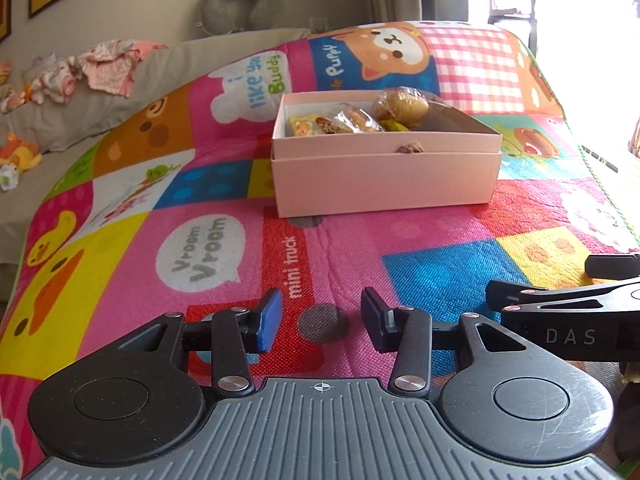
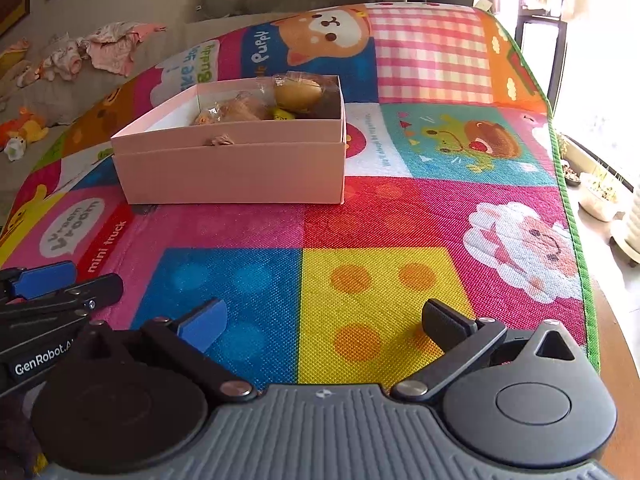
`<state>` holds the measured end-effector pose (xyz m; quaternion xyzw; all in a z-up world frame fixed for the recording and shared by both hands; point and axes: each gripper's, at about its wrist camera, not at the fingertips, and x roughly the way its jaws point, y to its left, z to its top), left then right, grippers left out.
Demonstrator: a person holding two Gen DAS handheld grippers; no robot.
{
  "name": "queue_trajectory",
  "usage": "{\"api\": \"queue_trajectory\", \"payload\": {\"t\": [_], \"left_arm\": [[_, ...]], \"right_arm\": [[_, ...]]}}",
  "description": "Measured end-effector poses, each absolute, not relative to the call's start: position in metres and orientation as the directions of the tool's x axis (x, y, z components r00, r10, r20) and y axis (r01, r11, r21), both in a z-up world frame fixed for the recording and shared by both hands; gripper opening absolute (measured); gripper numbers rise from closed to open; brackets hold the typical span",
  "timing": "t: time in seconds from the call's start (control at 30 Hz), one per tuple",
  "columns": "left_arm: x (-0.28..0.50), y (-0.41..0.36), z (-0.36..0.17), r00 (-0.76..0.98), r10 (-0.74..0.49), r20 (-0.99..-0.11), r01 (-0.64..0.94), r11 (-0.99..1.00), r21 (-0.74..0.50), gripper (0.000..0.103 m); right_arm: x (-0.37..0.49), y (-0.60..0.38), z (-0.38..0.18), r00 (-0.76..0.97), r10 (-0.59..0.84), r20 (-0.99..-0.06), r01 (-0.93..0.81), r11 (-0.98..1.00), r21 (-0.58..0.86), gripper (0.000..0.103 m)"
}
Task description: Organize objects
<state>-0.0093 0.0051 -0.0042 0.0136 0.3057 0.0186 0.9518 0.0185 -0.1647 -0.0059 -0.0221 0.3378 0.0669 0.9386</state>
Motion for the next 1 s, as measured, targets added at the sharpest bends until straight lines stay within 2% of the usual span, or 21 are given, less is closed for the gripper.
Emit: {"api": "queue_trajectory", "payload": {"t": [0.13, 1.0], "left_arm": [[-0.0103, 0.0125, -0.0043, 0.813, 0.011, -0.583, -0.023, 1.000, -0.013, 0.049], [-0.0110, 0.0117, -0.0048, 0.813, 0.006, -0.583, -0.020, 1.000, -0.017, 0.049]], "right_arm": [[0.0175, -0.1661, -0.0066, 0.768, 0.116, -0.630, -0.143, 0.990, 0.008, 0.103], [0.0193, -0.1619, -0.0070, 0.772, 0.092, -0.629, -0.118, 0.993, 0.001, 0.103]]}}
